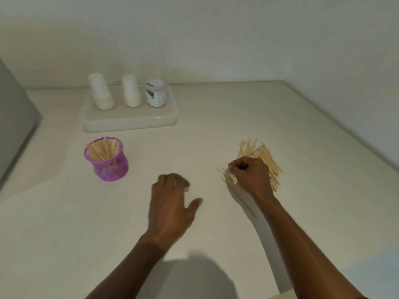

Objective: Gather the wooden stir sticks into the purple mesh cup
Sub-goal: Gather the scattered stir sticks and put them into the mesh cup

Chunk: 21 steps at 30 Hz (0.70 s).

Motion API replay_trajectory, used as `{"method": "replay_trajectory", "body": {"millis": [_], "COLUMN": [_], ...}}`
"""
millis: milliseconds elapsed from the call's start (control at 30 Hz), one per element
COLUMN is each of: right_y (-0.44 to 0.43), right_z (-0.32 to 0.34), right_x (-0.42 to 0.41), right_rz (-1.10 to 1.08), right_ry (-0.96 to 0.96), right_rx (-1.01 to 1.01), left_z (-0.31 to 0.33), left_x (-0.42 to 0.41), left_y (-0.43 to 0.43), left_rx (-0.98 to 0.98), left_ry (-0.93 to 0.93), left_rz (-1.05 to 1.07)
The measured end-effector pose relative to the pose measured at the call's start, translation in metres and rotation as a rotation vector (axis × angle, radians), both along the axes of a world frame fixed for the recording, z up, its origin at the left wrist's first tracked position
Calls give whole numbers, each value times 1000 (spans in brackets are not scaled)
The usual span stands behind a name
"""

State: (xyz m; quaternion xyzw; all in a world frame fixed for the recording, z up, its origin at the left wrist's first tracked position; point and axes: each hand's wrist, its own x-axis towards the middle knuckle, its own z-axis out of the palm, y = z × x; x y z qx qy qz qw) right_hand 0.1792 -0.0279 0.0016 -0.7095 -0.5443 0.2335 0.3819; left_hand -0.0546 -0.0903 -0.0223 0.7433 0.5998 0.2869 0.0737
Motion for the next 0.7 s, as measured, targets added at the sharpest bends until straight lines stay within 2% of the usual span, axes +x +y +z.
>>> {"method": "replay_trajectory", "body": {"millis": [133,333,700], "right_y": [1,-4,5], "right_z": [-2,-3,1], "right_x": [35,62,71], "right_rz": [-74,-129,-85], "right_ry": [-134,-302,-483], "right_rx": [-93,-169,-222], "left_z": [7,23,29], "left_x": [40,83,108], "left_y": [33,75,108], "left_rx": [-65,-48,-88], "left_ry": [118,365,478], "left_rz": [-308,-555,-738]}}
